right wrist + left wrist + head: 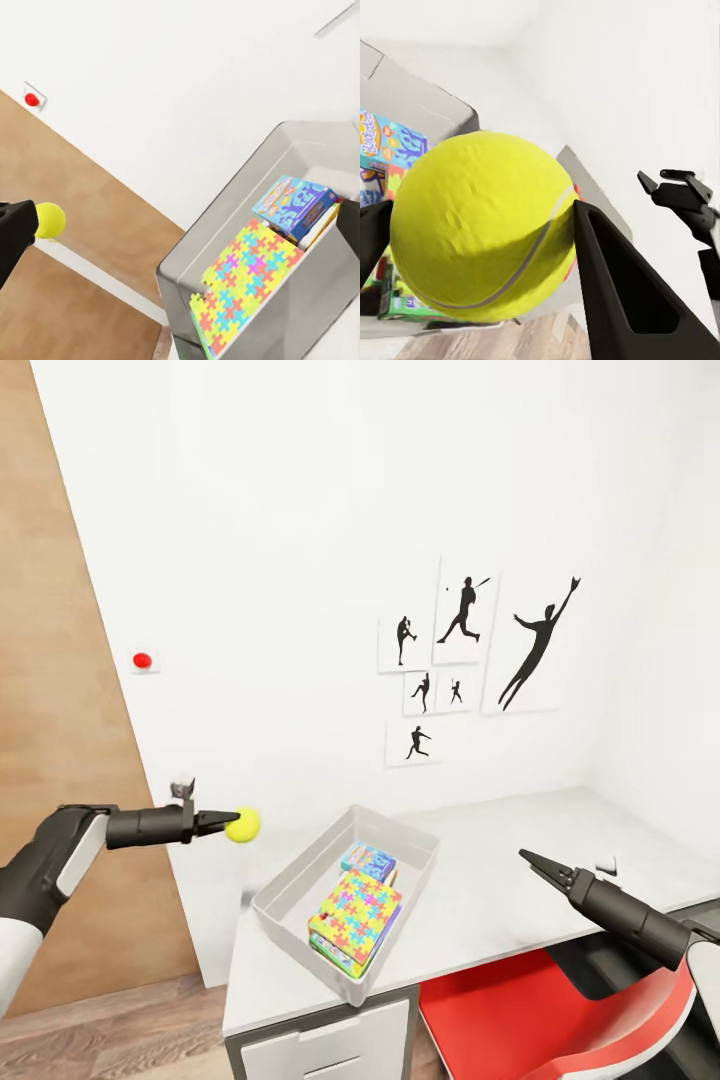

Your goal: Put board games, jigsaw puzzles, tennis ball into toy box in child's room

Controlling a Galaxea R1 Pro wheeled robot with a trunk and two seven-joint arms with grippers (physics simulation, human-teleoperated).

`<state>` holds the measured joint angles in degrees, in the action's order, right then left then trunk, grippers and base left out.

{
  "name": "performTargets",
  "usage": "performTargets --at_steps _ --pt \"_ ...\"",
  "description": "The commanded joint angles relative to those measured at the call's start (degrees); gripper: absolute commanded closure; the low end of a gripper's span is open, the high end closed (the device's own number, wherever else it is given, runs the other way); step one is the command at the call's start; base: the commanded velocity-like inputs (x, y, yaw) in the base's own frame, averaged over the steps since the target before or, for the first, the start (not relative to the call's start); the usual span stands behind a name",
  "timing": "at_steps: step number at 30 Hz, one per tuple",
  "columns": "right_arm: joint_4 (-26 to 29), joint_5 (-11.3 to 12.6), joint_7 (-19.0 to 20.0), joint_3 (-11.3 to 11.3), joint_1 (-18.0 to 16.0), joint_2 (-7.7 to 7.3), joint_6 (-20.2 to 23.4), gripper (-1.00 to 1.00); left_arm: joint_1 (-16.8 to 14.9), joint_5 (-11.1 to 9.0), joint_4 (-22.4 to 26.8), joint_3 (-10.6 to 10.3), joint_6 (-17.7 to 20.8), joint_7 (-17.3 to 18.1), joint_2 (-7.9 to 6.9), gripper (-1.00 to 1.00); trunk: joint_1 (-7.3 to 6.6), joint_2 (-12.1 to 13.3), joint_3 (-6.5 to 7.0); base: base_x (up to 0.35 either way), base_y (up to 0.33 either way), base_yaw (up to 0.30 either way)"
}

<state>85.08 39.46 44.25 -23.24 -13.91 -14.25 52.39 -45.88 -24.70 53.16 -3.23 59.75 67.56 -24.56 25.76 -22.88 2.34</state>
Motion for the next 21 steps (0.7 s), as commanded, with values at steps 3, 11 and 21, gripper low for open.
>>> performTargets --at_steps 3,11,21 --pt "-0.2 0.0 0.2 -0.3 0.0 -0.04 0.1 -1.0 -0.4 0.5 4.9 -0.4 0.3 2.2 0.07 1.0 0.03 0.0 -0.03 0.0 0.001 -0.002" --pt "-0.3 0.0 0.1 -0.3 0.0 0.01 -0.2 -1.0 -0.9 6.9 8.5 -7.1 0.2 0.1 3.98 1.0 0.03 0.0 -0.03 0.0 0.0 0.0" --pt "-0.3 0.0 0.2 -0.4 0.0 0.01 -1.5 -1.0 -1.0 15.5 8.0 -4.2 0.1 -6.5 7.21 1.0 0.03 0.0 -0.03 0.0 0.0 0.0"
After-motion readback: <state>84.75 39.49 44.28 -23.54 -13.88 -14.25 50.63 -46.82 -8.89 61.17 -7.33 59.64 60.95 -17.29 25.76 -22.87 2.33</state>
